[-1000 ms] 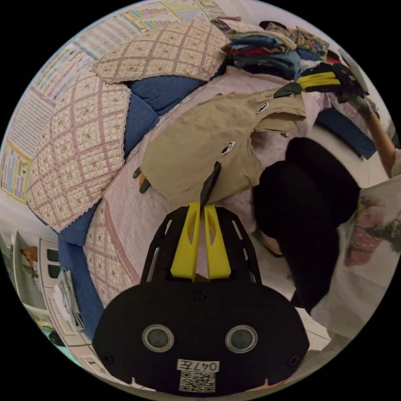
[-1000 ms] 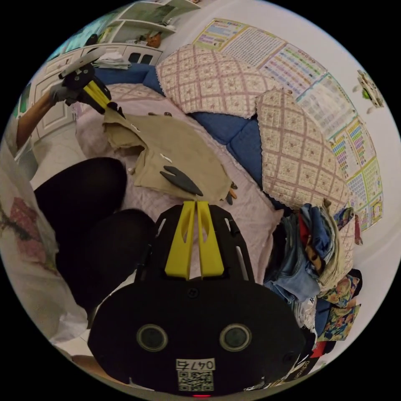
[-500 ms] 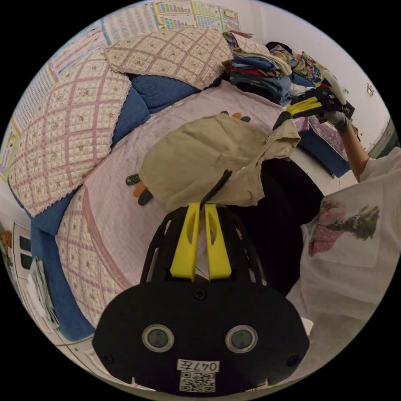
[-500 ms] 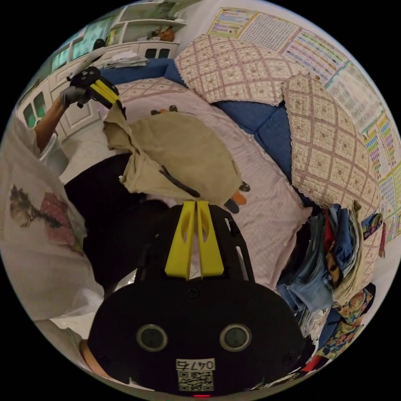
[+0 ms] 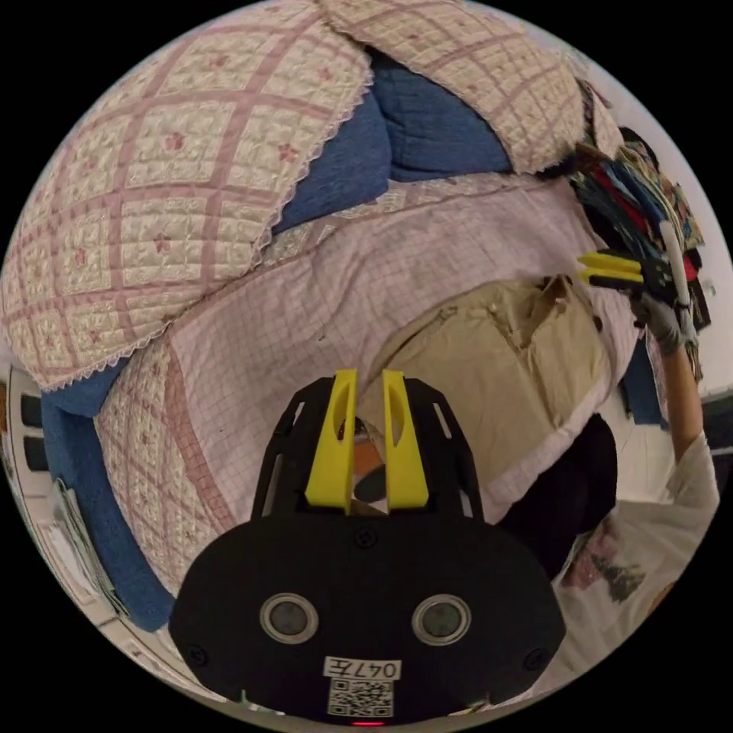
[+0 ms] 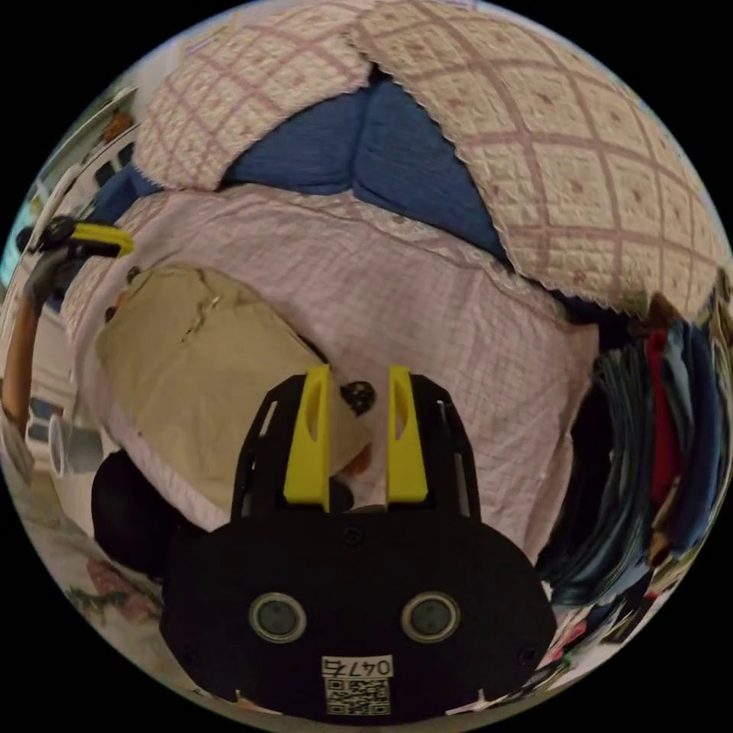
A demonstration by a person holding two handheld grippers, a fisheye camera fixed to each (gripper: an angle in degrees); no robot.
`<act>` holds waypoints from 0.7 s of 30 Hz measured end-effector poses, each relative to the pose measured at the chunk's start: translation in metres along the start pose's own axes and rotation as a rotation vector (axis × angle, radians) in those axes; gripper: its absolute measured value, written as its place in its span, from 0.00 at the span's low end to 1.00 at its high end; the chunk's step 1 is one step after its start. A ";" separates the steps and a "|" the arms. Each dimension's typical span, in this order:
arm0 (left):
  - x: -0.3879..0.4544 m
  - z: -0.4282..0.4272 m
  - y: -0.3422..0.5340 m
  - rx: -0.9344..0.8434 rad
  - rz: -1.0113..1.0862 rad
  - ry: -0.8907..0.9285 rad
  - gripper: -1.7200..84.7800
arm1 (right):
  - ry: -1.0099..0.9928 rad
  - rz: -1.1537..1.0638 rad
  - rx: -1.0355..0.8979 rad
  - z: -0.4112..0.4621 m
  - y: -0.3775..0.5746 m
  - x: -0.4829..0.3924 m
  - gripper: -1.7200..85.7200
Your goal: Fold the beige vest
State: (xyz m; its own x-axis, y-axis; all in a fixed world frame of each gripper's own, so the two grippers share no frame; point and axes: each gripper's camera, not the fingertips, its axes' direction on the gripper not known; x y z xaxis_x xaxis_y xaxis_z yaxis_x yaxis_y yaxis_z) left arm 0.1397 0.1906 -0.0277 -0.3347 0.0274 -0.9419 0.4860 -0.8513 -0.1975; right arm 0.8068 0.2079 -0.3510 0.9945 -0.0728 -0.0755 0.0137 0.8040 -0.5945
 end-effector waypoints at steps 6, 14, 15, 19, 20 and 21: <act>-0.069 -0.066 0.146 0.288 -0.164 0.113 0.09 | -0.106 0.132 0.297 -0.060 0.088 0.047 0.10; -0.122 -0.028 0.286 0.298 -0.474 0.430 0.11 | -0.337 0.237 0.273 -0.040 0.198 0.050 0.07; -0.127 -0.026 0.292 0.303 -0.502 0.457 0.12 | -0.351 0.253 0.272 -0.037 0.200 0.052 0.07; -0.147 -0.030 0.299 0.324 -0.585 0.445 0.14 | -0.460 0.333 0.254 -0.014 0.206 0.065 0.06; -0.155 -0.031 0.301 0.340 -0.609 0.472 0.14 | -0.474 0.343 0.244 -0.008 0.205 0.068 0.06; -0.163 -0.033 0.302 0.351 -0.628 0.487 0.14 | -0.477 0.348 0.238 -0.005 0.204 0.069 0.06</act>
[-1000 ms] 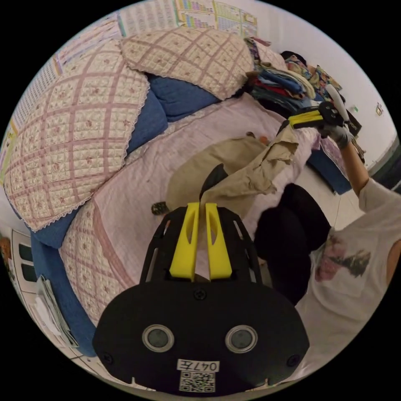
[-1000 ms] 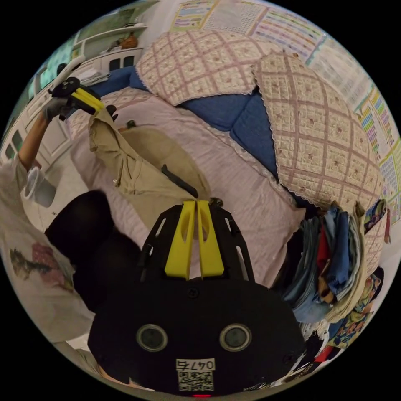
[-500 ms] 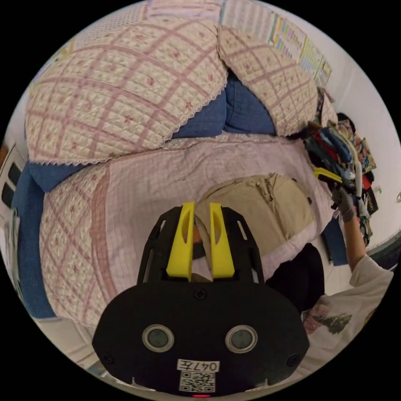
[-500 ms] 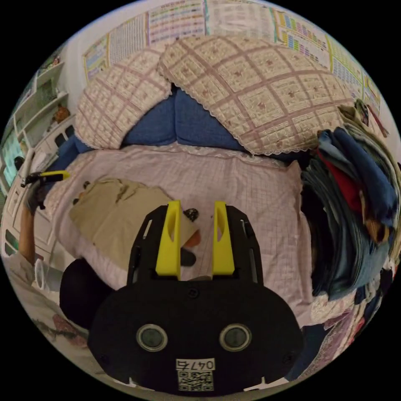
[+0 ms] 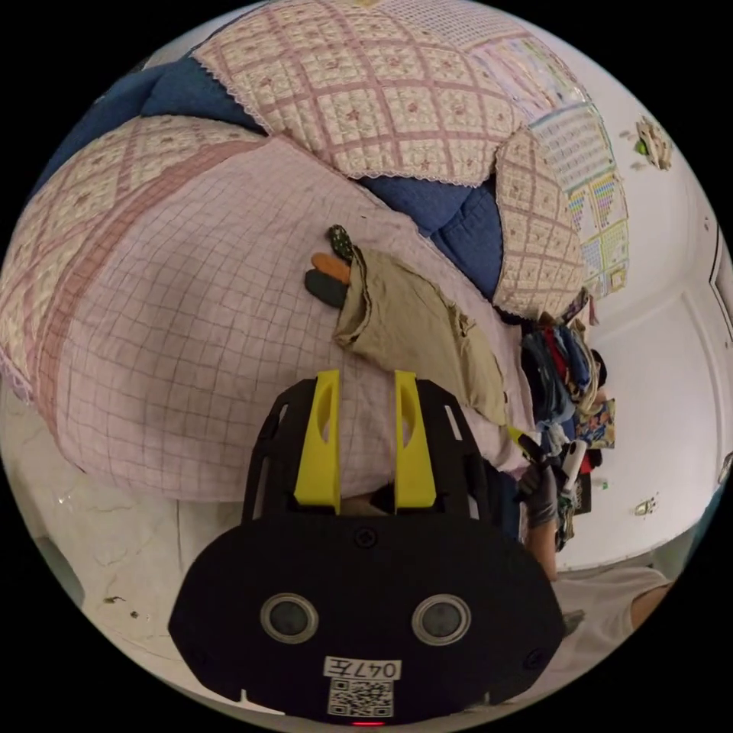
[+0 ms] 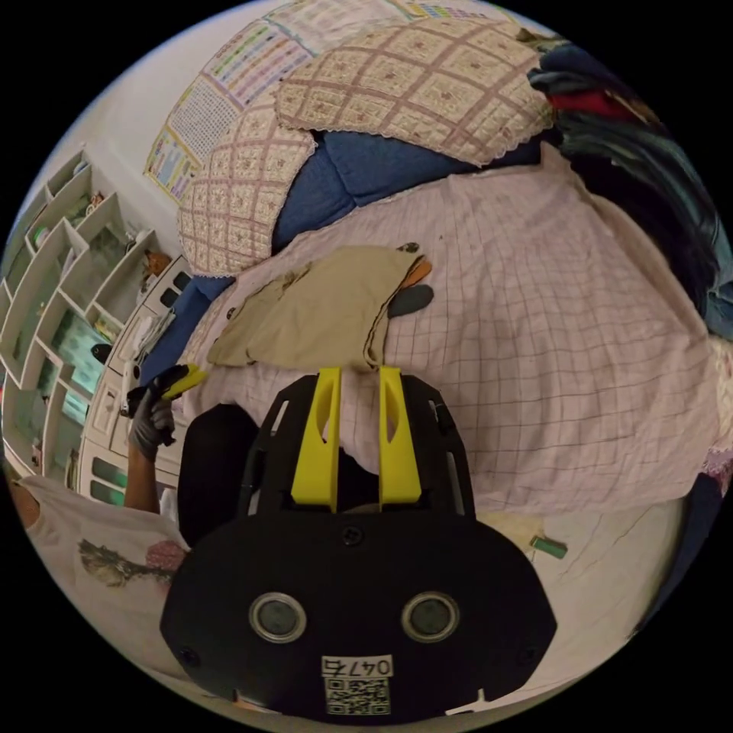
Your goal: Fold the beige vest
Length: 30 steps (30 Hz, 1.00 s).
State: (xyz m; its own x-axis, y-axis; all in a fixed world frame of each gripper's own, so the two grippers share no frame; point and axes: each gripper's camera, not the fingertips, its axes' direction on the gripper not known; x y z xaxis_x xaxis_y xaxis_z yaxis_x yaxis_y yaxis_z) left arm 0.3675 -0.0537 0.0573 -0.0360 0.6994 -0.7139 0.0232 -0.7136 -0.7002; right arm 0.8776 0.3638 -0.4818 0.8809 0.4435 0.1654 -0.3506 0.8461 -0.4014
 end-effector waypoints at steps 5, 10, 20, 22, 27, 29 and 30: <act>-0.009 -0.010 -0.008 0.017 -0.043 -0.028 0.14 | -0.057 0.081 0.034 0.009 -0.003 0.011 0.05; -0.019 -0.030 -0.013 0.082 -0.103 0.002 0.13 | -0.056 0.069 0.057 0.014 -0.005 0.000 0.03; 0.018 -0.098 0.001 0.281 -0.009 0.040 0.01 | 0.079 -0.172 0.106 -0.030 -0.031 -0.066 0.02; 0.018 -0.101 0.018 0.264 -0.021 0.034 0.01 | 0.064 -0.153 0.061 -0.021 -0.019 -0.065 0.02; 0.006 -0.079 0.067 0.167 -0.101 0.043 0.01 | 0.123 -0.033 -0.144 0.028 0.019 -0.055 0.02; 0.018 -0.080 0.073 0.170 -0.064 0.031 0.01 | 0.247 -0.025 -0.067 0.016 0.026 -0.068 0.04; 0.031 -0.080 0.076 0.174 -0.029 0.007 0.01 | 0.276 -0.032 -0.031 0.010 0.027 -0.074 0.04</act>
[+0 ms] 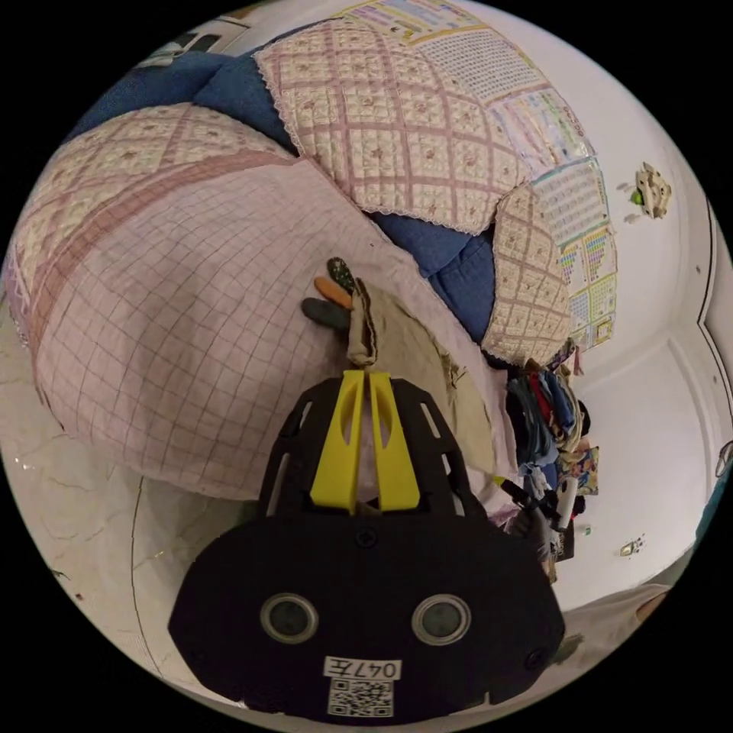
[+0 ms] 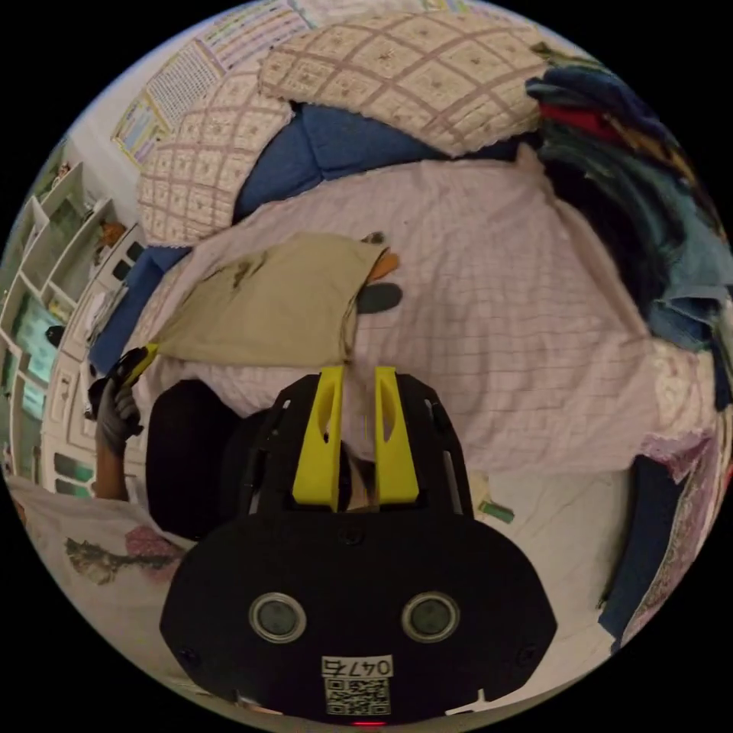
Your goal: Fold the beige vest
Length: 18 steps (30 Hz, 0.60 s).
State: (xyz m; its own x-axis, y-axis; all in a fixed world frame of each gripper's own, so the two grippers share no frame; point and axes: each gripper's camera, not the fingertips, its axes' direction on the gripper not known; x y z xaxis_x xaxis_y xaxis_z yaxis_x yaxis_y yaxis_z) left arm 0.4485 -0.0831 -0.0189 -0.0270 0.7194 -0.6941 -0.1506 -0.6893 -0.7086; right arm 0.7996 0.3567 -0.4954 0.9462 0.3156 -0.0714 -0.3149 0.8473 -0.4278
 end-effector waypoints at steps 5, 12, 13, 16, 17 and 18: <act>0.058 0.009 0.022 0.008 0.144 -0.105 0.01 | -0.063 -0.389 0.129 -0.022 -0.022 -0.113 0.03; 0.116 0.015 0.071 0.051 0.203 -0.076 0.01 | -0.057 -0.807 -0.064 0.068 -0.025 -0.260 0.01; 0.121 0.015 0.075 0.053 0.210 -0.071 0.01 | -0.065 -0.829 -0.105 0.081 -0.022 -0.274 0.01; 0.152 0.024 0.096 0.057 0.267 -0.043 0.01 | -0.082 -0.829 -0.196 0.106 -0.012 -0.293 0.01; 0.165 0.031 0.106 0.048 0.295 -0.031 0.01 | -0.071 -0.819 -0.205 0.110 -0.009 -0.296 0.01; 0.180 0.039 0.118 0.054 0.321 -0.036 0.01 | -0.073 -0.814 -0.203 0.110 -0.007 -0.298 0.01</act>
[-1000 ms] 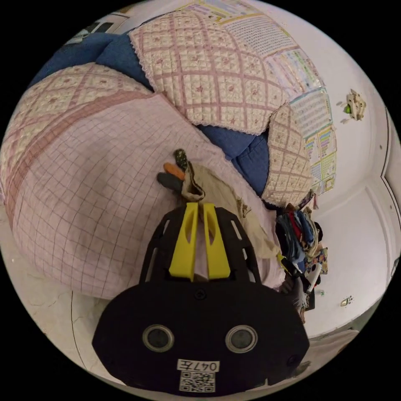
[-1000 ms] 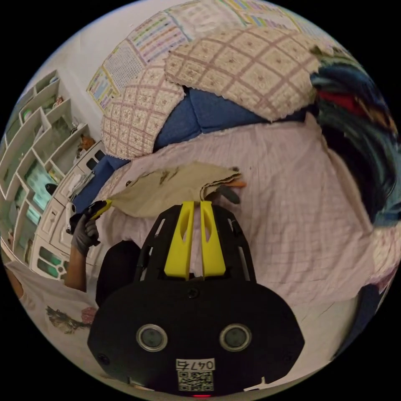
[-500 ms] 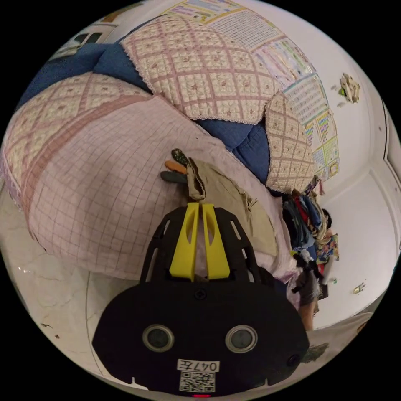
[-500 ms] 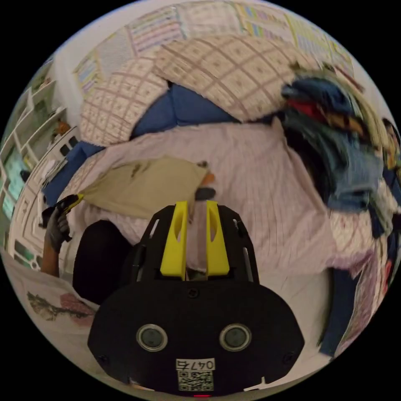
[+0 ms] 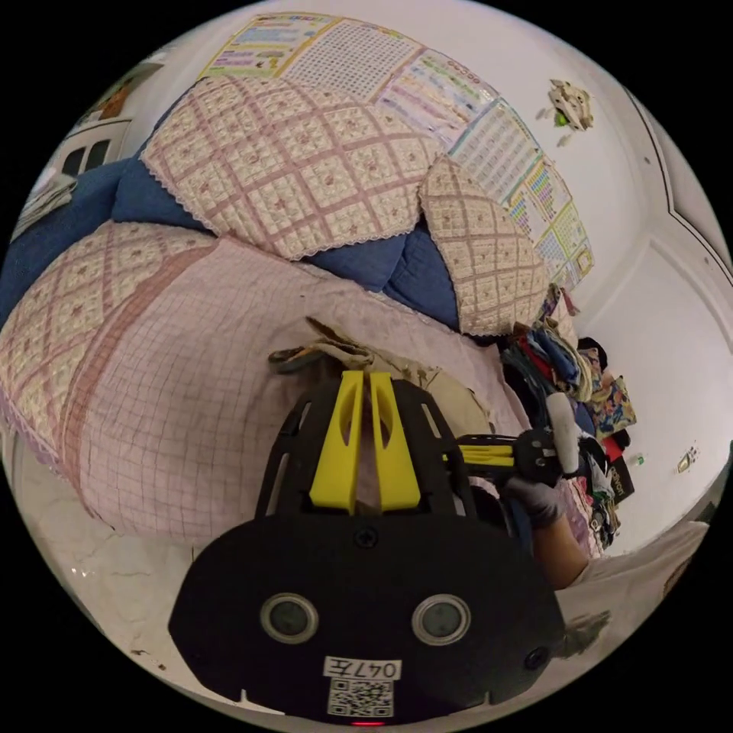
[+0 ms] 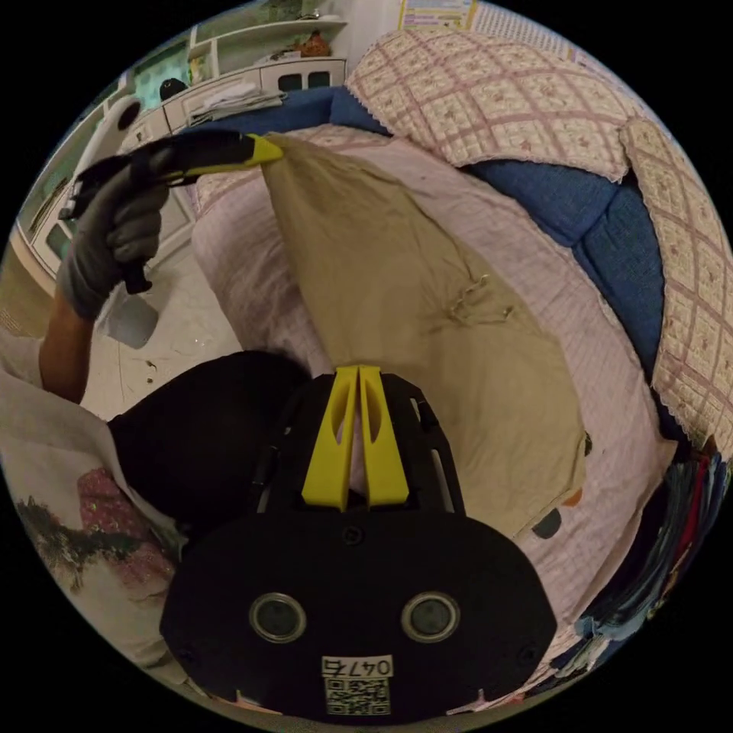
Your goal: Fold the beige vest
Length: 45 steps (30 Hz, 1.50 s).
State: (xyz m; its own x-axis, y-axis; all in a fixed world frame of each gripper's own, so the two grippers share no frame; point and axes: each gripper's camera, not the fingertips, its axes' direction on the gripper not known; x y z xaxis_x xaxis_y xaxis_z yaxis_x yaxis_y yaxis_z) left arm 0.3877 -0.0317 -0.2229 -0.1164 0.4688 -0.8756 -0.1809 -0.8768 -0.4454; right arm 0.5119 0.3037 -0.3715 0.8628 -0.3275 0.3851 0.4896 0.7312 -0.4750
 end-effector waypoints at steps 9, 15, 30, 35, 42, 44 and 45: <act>0.157 0.062 0.051 0.002 0.243 0.016 0.01 | -0.067 0.068 0.085 -0.004 0.009 -0.018 0.01; 0.329 0.164 0.111 -0.146 0.561 0.185 0.01 | 0.064 0.370 0.217 -0.056 0.088 0.011 0.01; 0.423 0.294 0.303 -0.436 0.632 0.238 0.14 | 0.014 0.650 0.290 -0.063 0.194 0.018 0.06; 0.371 0.270 0.328 -0.412 0.546 0.132 0.11 | 0.103 0.506 0.325 -0.069 0.156 0.012 0.09; 0.359 0.312 0.394 -0.558 0.557 0.054 0.11 | 0.194 0.230 0.171 -0.043 0.080 0.024 0.08; 0.359 0.314 0.409 -0.558 0.569 0.038 0.11 | 0.172 0.192 0.096 -0.032 0.074 0.027 0.10; 0.359 0.316 0.419 -0.563 0.575 0.032 0.11 | 0.159 0.184 0.089 -0.031 0.074 0.026 0.10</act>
State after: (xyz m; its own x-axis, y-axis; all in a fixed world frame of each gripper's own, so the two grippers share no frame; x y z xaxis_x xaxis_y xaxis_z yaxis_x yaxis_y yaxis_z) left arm -0.0384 -0.1973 -0.6647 -0.0117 -0.0682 -0.9976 0.4190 -0.9062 0.0571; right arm 0.5746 0.3301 -0.4212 0.9488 -0.2687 0.1658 0.3153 0.8347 -0.4515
